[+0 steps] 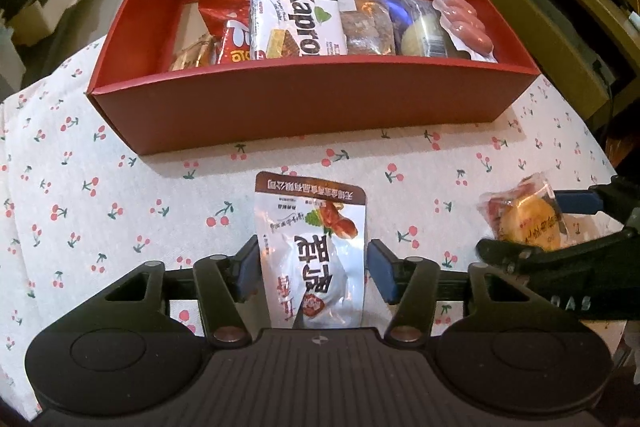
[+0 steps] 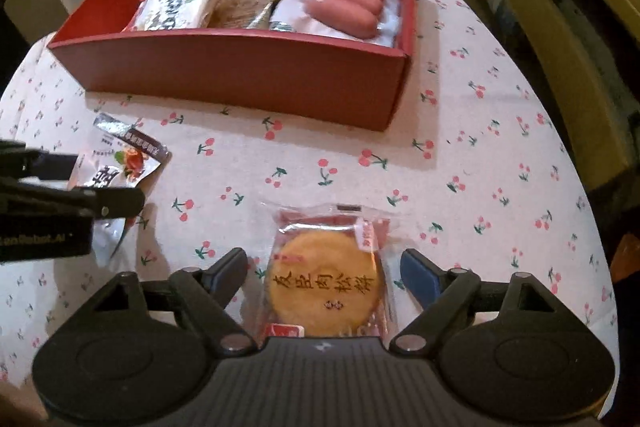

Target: Organize snacks

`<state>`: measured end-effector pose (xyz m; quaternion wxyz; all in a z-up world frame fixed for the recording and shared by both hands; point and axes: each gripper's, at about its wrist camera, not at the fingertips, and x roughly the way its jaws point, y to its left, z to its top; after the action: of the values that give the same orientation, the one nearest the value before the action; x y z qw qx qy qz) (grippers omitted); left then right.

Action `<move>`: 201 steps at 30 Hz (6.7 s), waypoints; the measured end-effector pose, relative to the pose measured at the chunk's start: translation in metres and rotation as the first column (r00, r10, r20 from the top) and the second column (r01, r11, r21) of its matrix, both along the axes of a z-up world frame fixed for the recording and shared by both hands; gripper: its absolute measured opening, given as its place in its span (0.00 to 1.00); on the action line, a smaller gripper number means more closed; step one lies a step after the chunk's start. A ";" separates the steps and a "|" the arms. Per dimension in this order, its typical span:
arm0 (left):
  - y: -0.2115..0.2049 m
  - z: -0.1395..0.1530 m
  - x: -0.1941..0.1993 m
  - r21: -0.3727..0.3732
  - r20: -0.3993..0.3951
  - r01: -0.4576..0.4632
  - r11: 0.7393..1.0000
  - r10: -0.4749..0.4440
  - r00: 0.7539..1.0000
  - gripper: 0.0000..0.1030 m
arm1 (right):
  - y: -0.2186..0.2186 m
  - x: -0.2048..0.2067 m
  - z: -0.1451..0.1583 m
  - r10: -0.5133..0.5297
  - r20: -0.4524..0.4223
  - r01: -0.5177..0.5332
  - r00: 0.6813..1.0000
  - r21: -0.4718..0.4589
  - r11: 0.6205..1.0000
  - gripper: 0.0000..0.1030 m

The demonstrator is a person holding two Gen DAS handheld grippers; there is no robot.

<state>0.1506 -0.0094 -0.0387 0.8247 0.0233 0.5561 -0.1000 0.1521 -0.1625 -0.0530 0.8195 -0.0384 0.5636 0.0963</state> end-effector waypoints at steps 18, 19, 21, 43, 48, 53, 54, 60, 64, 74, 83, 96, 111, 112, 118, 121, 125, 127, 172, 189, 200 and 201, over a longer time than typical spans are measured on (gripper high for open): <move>-0.007 0.011 -0.022 -0.009 0.034 0.007 1.000 -0.007 0.999 0.57 | 0.015 -0.023 0.039 -0.014 0.136 0.010 0.991 0.029 1.000 0.64; -0.007 0.012 -0.023 -0.010 0.038 0.005 1.000 -0.005 0.999 0.57 | 0.017 -0.024 0.040 -0.008 0.141 0.004 0.990 0.028 1.000 0.64; -0.005 0.015 -0.024 -0.010 0.049 0.003 1.000 -0.003 0.999 0.57 | 0.020 -0.026 0.042 -0.004 0.151 0.001 0.989 0.023 1.000 0.64; -0.004 0.041 -0.024 -0.013 0.150 -0.028 1.000 0.029 0.988 0.56 | 0.026 -0.018 0.061 -0.050 0.223 0.035 0.973 0.070 0.997 0.64; -0.001 0.049 -0.023 -0.028 0.173 -0.038 0.999 0.042 0.984 0.56 | 0.026 -0.017 0.069 -0.059 0.255 0.040 0.965 0.078 0.996 0.64; -0.002 0.060 -0.021 -0.031 0.212 -0.041 0.999 0.047 0.976 0.56 | 0.024 -0.015 0.079 -0.073 0.287 0.046 0.955 0.098 0.994 0.64; -0.002 0.063 -0.020 -0.032 0.221 -0.042 0.999 0.048 0.974 0.56 | 0.024 -0.015 0.080 -0.076 0.293 0.048 0.953 0.103 0.994 0.64; 0.001 0.078 -0.014 -0.054 0.263 -0.051 0.997 0.064 0.963 0.55 | 0.023 -0.010 0.096 -0.100 0.349 0.061 0.932 0.121 0.991 0.64; 0.001 0.087 -0.007 -0.065 0.289 -0.057 0.996 0.074 0.955 0.55 | 0.023 -0.006 0.105 -0.117 0.378 0.070 0.918 0.135 0.988 0.64; -0.003 0.102 0.009 -0.077 0.331 -0.062 0.995 0.084 0.940 0.55 | 0.018 0.009 0.117 -0.164 0.413 0.098 0.896 0.175 0.980 0.64; -0.001 0.109 0.030 -0.070 0.360 -0.075 0.995 0.096 0.928 0.55 | 0.017 0.035 0.122 -0.179 0.423 0.101 0.888 0.200 0.975 0.64; 0.002 0.084 0.076 -0.058 0.307 -0.124 0.991 0.136 0.942 0.55 | 0.020 0.092 0.096 -0.187 0.357 0.118 0.915 0.207 0.971 0.64; 0.006 0.054 0.098 -0.049 0.234 -0.163 0.985 0.170 0.957 0.56 | 0.027 0.119 0.067 -0.161 0.322 0.111 0.933 0.168 0.979 0.64; 0.006 0.053 0.098 -0.047 0.231 -0.164 0.985 0.170 0.958 0.56 | 0.028 0.120 0.066 -0.159 0.323 0.110 0.933 0.165 0.980 0.64; 0.006 0.048 0.100 -0.033 0.220 -0.171 0.985 0.174 0.960 0.58 | 0.031 0.123 0.063 -0.150 0.330 0.107 0.932 0.147 0.983 0.64; 0.005 0.048 0.100 -0.030 0.219 -0.172 0.985 0.174 0.960 0.59 | 0.031 0.124 0.062 -0.154 0.325 0.109 0.933 0.151 0.983 0.65; 0.007 0.049 0.100 -0.029 0.215 -0.175 0.984 0.177 0.960 0.62 | 0.031 0.123 0.063 -0.153 0.321 0.111 0.935 0.144 0.983 0.65; 0.008 0.050 0.099 -0.026 0.219 -0.177 0.984 0.178 0.959 0.64 | 0.032 0.123 0.063 -0.147 0.321 0.108 0.935 0.137 0.985 0.65; 0.016 0.071 0.070 -0.002 0.301 -0.215 0.977 0.205 0.931 0.88 | 0.028 0.094 0.076 -0.164 0.332 0.123 0.929 0.140 0.982 0.79; 0.018 0.063 0.029 0.071 0.293 -0.242 0.968 0.212 0.932 1.00 | 0.018 0.042 0.080 -0.194 0.298 0.149 0.934 0.169 0.974 0.83; 0.016 0.064 -0.015 0.038 0.295 -0.200 0.979 0.180 0.938 1.00 | 0.013 -0.005 0.080 -0.204 0.280 0.156 0.938 0.185 0.970 0.83; 0.016 0.064 -0.020 0.024 0.288 -0.196 0.980 0.181 0.940 1.00 | 0.012 -0.010 0.081 -0.209 0.282 0.158 0.937 0.192 0.969 0.83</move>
<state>0.1311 0.0070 0.0250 0.9010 0.0059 0.4338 -0.0016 0.1417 -0.1506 0.0282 0.9011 0.0688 0.4239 0.0590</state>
